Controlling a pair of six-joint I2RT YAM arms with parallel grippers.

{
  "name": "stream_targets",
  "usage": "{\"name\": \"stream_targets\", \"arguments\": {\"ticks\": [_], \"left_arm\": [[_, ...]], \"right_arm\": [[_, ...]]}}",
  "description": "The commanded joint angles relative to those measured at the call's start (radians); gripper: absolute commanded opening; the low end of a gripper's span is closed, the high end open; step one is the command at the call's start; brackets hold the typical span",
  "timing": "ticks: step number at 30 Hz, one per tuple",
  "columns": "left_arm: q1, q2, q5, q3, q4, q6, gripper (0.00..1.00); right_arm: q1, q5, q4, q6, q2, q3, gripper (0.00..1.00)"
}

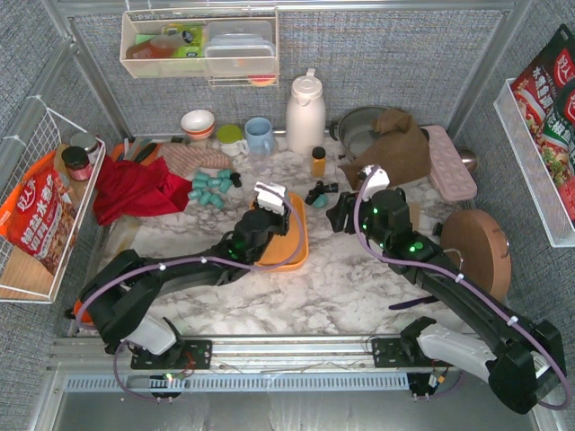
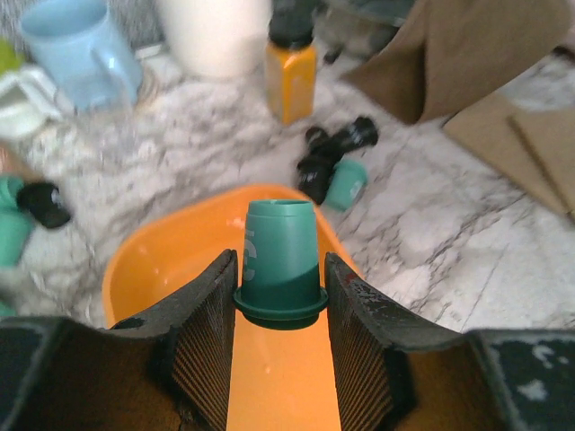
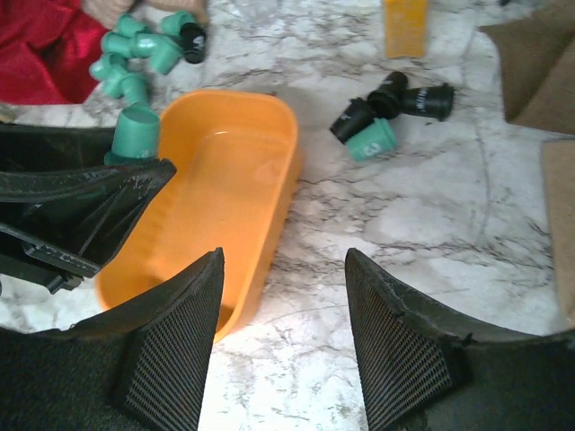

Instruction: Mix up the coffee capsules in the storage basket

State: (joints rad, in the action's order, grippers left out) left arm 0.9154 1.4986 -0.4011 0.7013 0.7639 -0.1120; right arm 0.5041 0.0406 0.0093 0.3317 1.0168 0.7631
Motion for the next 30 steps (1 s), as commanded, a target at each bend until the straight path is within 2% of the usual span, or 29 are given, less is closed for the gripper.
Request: {"name": "stream_targets", "arguments": {"ticks": [1, 7, 10, 15, 26, 30], "left_arm": [[-0.006, 0.047, -0.129, 0.057, -0.222, -0.174, 0.46], [-0.024, 0.142, -0.122, 0.196, -0.409, -0.297, 0.49], [-0.034, 0.177, -0.122, 0.23, -0.441, -0.348, 0.49], [-0.063, 0.234, -0.045, 0.271, -0.468, -0.42, 0.49], [-0.098, 0.27, 0.018, 0.259, -0.385, -0.47, 0.62], [-0.107, 0.256, 0.031, 0.239, -0.346, -0.477, 0.64]], "right_arm": [[-0.001, 0.104, 0.009, -0.011, -0.003, -0.009, 0.6], [-0.004, 0.12, 0.016, -0.013, 0.009, -0.017, 0.6], [-0.005, 0.121, 0.018, -0.012, 0.014, -0.016, 0.6], [-0.007, 0.127, 0.021, -0.012, 0.021, -0.019, 0.61], [-0.017, 0.112, 0.021, 0.004, 0.029, -0.018, 0.62], [-0.02, 0.11, 0.021, 0.006, 0.04, -0.017, 0.63]]}}
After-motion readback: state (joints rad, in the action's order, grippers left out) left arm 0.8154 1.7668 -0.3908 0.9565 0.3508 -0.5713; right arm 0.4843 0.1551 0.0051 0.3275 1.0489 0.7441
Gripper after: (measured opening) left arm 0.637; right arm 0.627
